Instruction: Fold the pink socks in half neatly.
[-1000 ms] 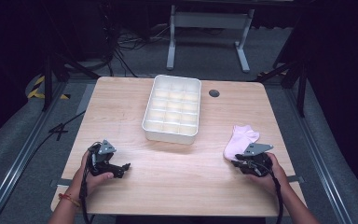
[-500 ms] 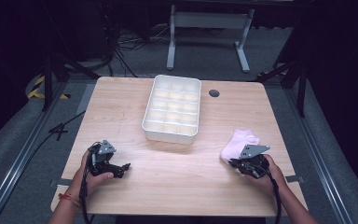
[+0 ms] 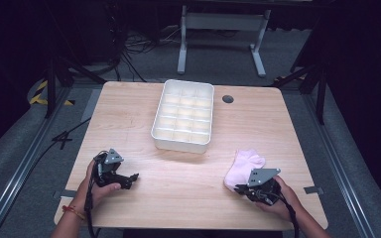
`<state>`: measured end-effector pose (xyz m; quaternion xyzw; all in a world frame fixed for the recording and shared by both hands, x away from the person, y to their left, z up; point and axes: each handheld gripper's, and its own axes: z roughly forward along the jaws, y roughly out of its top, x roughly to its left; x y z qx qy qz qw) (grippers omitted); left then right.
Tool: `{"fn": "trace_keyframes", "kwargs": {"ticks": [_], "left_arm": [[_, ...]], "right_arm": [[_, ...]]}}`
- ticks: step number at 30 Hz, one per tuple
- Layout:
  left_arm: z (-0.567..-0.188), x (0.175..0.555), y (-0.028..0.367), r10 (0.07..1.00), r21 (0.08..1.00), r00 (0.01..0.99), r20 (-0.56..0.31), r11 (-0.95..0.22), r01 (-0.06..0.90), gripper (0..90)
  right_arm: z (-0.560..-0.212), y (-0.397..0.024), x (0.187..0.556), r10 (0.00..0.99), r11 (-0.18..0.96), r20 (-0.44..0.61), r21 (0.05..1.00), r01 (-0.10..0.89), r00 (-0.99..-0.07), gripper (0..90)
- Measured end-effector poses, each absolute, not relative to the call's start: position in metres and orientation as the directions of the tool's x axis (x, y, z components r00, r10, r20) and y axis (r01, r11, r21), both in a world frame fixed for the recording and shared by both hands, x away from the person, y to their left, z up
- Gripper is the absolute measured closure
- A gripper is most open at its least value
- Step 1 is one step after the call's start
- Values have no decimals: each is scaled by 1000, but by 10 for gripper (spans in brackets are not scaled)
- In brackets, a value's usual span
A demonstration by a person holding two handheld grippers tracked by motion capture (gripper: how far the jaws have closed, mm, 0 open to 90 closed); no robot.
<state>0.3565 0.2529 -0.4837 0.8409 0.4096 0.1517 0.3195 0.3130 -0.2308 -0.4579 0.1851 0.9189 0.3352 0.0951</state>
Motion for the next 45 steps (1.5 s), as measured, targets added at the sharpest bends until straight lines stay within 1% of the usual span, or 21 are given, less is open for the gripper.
{"fn": "trace_keyframes", "kwargs": {"ticks": [7, 9, 11, 12, 14, 15, 18, 21, 23, 25, 26, 29, 30, 31, 32, 33, 34, 36, 39, 44, 45], "left_arm": [[-484, 356, 252, 787, 661, 617, -6, -460, 593, 4], [-483, 356, 252, 786, 656, 619, -6, -463, 595, 4], [-483, 356, 252, 786, 654, 618, -12, -461, 599, 4], [-483, 355, 252, 786, 654, 619, -12, -462, 599, 4], [-483, 355, 252, 786, 655, 618, -12, -461, 599, 4], [-483, 356, 253, 780, 660, 625, 11, -476, 582, 4], [-483, 356, 252, 782, 660, 623, 4, -470, 586, 4], [-483, 355, 252, 780, 662, 626, 4, -471, 583, 4], [-484, 354, 251, 782, 661, 623, -9, -463, 590, 5], [-483, 354, 250, 784, 663, 620, -4, -462, 589, 11], [-482, 354, 250, 785, 656, 619, 11, -473, 588, 13], [-481, 352, 244, 788, 658, 616, -7, -460, 596, 69], [-479, 351, 240, 780, 659, 626, -6, -468, 589, 100], [-479, 351, 237, 769, 665, 639, -1, -476, 575, 158], [-478, 350, 232, 761, 661, 649, -7, -484, 574, 179], [-477, 350, 227, 744, 661, 668, 10, -506, 554, 174], [-476, 348, 222, 733, 663, 681, -1, -509, 549, 165], [-473, 347, 213, 700, 680, 714, -14, -517, 520, 206], [-466, 346, 199, 662, 698, 748, -38, -518, 494, 234], [-455, 348, 172, 596, 724, 800, -72, -520, 453, 301], [-453, 349, 165, 577, 729, 814, -66, -529, 434, 301]], "right_arm": [[-462, -222, 294, 352, 728, -35, 639, 249, -935, 862], [-462, -220, 289, 340, 730, -34, 640, 241, -940, 846], [-461, -222, 288, 340, 724, -34, 647, 238, -940, 775], [-461, -224, 289, 347, 717, -27, 652, 246, -938, 710], [-459, -228, 290, 355, 699, -16, 669, 254, -935, 671], [-457, -230, 291, 363, 687, -10, 678, 261, -932, 640], [-449, -241, 293, 390, 651, -10, 710, 268, -921, 609], [-440, -251, 295, 431, 635, -40, 723, 272, -901, 605], [-436, -258, 300, 477, 625, -63, 726, 288, -877, 590], [-434, -265, 307, 517, 603, -65, 735, 309, -854, 591], [-433, -271, 314, 557, 591, -73, 734, 333, -828, 587], [-433, -283, 331, 612, 574, -86, 732, 367, -786, 591], [-433, -285, 336, 632, 567, -86, 730, 383, -770, 596], [-434, -290, 346, 657, 553, -81, 727, 407, -749, 595], [-435, -292, 350, 667, 550, -81, 724, 416, -741, 597], [-437, -294, 357, 683, 538, -73, 723, 433, -727, 599], [-439, -296, 363, 693, 527, -60, 722, 448, -719, 598], [-444, -296, 373, 701, 517, -41, 716, 468, -712, 600], [-451, -293, 383, 701, 514, -15, 703, 491, -713, 600], [-458, -284, 394, 703, 528, -6, 675, 516, -711, 605], [-458, -284, 394, 703, 528, -6, 675, 516, -711, 605]]}}
